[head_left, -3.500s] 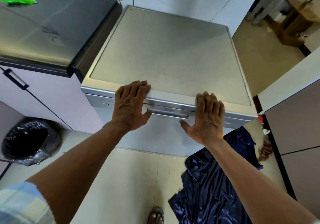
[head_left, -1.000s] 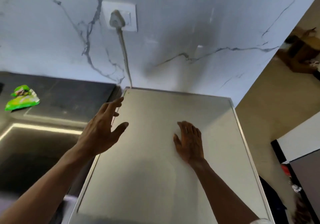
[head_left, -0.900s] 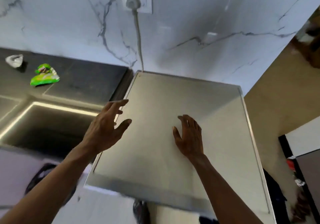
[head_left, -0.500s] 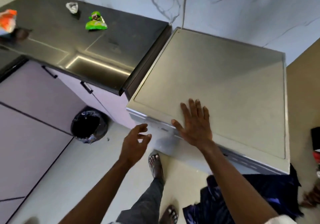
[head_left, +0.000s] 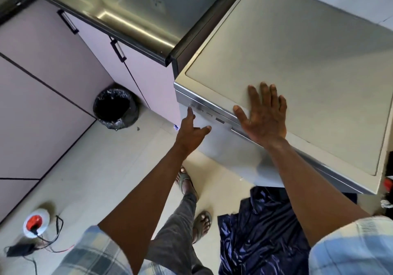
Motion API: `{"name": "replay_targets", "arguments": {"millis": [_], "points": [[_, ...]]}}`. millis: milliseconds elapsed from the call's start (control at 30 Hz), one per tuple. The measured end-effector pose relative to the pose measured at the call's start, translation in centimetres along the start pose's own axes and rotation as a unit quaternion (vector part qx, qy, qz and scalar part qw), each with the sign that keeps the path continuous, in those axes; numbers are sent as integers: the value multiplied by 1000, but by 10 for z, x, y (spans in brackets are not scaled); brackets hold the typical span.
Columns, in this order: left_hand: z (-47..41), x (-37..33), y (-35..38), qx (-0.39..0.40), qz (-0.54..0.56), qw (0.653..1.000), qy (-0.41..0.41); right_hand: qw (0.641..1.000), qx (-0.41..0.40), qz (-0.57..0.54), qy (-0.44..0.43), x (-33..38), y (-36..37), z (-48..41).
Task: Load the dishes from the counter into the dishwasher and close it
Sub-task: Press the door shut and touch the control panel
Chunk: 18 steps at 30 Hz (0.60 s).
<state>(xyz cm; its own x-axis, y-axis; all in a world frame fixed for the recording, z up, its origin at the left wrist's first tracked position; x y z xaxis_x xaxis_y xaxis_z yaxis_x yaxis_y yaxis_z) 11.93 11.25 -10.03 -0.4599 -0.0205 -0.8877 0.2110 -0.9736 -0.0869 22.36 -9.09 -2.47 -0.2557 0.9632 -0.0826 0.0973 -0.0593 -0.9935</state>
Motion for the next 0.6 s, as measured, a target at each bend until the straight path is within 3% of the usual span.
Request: {"name": "replay_targets", "arguments": {"millis": [200,433,600], "points": [[-12,-2,0,20,40,999,-13,1000,-16,-2,1,0,-2,0],[-18,15,12,4,231,969,-84,999,-34,6,10,0,1,-1],[-16,19,17,10,235,967,-93,999,-29,11,10,-1,4,-1]]}}
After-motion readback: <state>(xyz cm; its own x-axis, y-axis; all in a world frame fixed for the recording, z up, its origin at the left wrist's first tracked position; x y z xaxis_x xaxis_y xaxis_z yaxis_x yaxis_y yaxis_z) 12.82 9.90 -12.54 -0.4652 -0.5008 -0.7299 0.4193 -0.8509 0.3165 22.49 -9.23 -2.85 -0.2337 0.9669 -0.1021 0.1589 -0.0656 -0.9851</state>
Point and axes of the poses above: each hand's wrist, its own z-axis away from the middle knuckle, its own y-axis out of the palm, x = y × z, the point moved 9 cm from there along -z, towards the middle knuckle, and after that the axes turned 9 degrees about z, right-handed, at the moved point
